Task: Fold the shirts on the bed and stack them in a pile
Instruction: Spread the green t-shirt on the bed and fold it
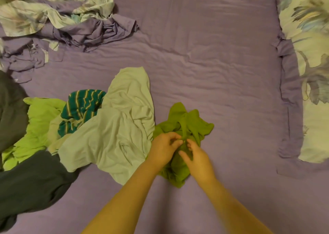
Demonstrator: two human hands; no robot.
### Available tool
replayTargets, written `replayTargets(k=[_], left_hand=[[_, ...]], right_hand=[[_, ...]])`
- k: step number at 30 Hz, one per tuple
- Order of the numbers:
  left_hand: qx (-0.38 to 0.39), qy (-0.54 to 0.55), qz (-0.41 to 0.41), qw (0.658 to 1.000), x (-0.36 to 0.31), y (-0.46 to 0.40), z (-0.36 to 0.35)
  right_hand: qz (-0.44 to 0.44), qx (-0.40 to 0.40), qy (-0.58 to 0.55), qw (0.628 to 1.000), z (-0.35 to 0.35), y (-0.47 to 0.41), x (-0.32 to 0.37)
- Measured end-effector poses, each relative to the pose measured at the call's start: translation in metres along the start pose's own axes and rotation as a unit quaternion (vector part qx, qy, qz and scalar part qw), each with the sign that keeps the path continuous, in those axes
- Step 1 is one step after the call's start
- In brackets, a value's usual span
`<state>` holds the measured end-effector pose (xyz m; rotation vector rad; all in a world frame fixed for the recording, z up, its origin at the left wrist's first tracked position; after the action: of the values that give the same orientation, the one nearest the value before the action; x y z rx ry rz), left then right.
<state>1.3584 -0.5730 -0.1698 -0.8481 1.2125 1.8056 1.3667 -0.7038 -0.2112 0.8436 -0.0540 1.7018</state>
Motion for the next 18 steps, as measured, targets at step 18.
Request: replayTargets(k=[18], left_hand=[[0.063,0.204,-0.183,0.96,-0.221,0.113,0.025]], right_hand=[[0.138,-0.127,-0.169,0.968,0.263,0.12,0.116]])
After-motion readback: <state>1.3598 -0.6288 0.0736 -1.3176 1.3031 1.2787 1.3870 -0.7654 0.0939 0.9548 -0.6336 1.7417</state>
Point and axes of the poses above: each hand's wrist, its own y-axis away from the middle knuckle, its own z-axis out of the back of the hand, x = y × z, the point moved 10 cm from there along -y, towards the middle knuckle, and after that the axes turned 11 degrees about y, right-handed, at the moved point
